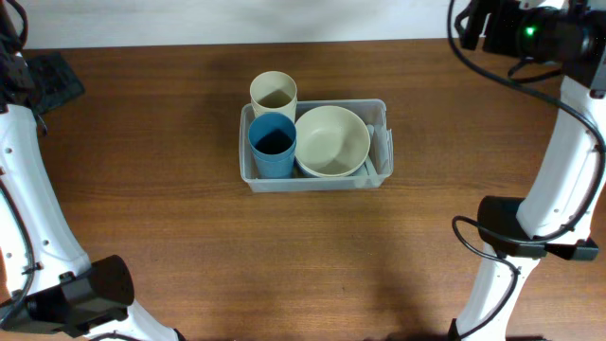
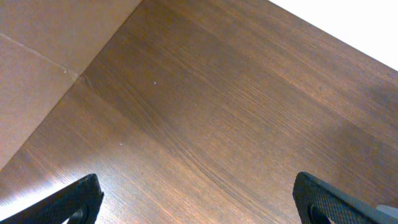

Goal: Pack container

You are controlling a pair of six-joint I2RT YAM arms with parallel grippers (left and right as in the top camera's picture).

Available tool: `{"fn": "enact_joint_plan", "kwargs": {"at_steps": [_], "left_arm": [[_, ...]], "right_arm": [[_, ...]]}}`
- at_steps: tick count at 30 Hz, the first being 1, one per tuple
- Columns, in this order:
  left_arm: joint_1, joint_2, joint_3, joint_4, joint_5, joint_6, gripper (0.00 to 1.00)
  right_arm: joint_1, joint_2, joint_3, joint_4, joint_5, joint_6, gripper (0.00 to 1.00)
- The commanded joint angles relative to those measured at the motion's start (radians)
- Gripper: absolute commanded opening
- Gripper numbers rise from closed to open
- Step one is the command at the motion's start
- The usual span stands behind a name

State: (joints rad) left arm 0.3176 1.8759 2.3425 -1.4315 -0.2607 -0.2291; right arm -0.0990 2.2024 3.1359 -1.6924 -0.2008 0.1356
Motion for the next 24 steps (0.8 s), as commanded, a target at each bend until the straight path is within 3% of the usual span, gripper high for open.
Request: {"fn": "enact_joint_plan", "kwargs": {"at_steps": [1, 7, 15, 18, 24], "left_arm": [[0.006, 0.005, 0.016, -0.001, 0.003, -0.01, 1.0], [0.006, 0.005, 0.016, -0.001, 0.004, -0.01, 1.0], [0.006, 0.005, 0.016, -0.001, 0.003, -0.01, 1.0], [0.006, 0.005, 0.016, -0.001, 0.003, -0.01, 1.0], [0.006, 0.005, 0.016, -0.001, 0.004, -0.01, 1.0]], "right_arm": [[-0.026, -0.069, 0.005, -0.005, 0.087, 0.051, 0.99], [-0.046, -0.202, 0.005, -0.006, 0.129, -0.112, 0.99], [0.015, -0.39, -0.118, 0.006, 0.307, -0.155, 0.99], [0.014, -0.498, -0.275, 0.097, 0.322, -0.173, 0.99], [0.014, -0.803, -0.793, 0.456, 0.322, -0.254, 0.99]]}}
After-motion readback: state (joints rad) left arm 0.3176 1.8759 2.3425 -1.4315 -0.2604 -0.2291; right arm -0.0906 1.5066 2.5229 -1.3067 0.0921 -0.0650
